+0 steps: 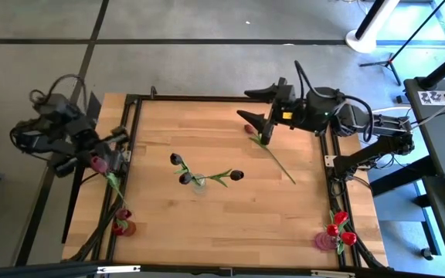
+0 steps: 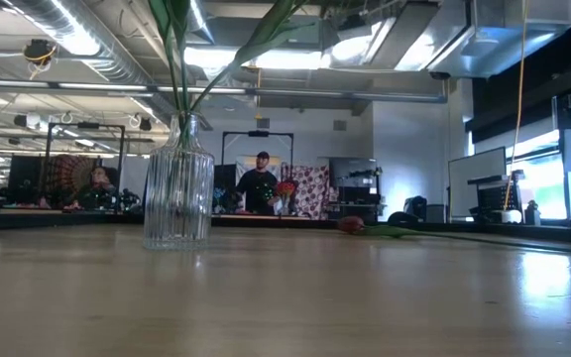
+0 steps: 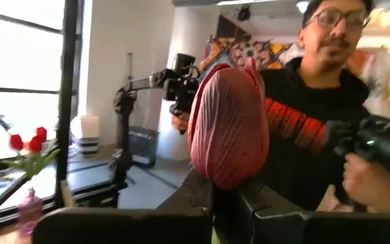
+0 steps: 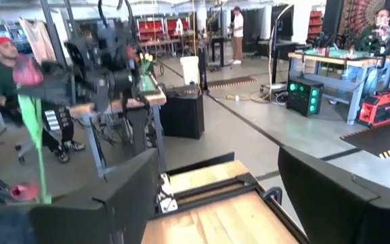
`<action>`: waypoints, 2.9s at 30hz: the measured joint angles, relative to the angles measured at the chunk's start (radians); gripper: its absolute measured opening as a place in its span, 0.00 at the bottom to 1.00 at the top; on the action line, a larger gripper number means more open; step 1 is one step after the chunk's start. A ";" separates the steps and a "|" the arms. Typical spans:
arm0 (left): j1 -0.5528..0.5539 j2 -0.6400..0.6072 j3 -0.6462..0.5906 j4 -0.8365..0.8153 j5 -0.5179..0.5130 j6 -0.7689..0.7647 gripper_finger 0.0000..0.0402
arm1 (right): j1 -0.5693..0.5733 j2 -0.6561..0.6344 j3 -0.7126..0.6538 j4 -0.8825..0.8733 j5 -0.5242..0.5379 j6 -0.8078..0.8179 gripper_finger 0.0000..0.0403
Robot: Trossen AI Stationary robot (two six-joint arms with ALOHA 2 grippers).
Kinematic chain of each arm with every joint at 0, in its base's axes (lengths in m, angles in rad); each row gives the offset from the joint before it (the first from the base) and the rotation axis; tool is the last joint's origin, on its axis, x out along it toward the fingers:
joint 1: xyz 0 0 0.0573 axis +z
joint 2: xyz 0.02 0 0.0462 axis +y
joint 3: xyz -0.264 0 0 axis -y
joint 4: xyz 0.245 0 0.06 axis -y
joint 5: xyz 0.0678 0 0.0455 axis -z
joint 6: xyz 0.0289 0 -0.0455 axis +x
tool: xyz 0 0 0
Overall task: Sort flowers into vase by color
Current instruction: Put the pink flower into the red transparent vase
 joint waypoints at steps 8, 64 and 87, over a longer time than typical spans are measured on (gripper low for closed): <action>0.019 -0.041 0.174 -0.563 -0.308 0.084 0.02 | -0.015 0.000 0.000 -0.028 0.007 -0.018 0.75; -0.363 -0.122 0.033 -0.332 -0.582 0.067 0.02 | -0.033 0.000 0.000 -0.121 0.162 -0.011 0.75; -0.363 -0.161 -0.086 -0.325 -0.463 -0.095 0.02 | -0.033 0.000 0.000 -0.153 0.181 0.015 0.75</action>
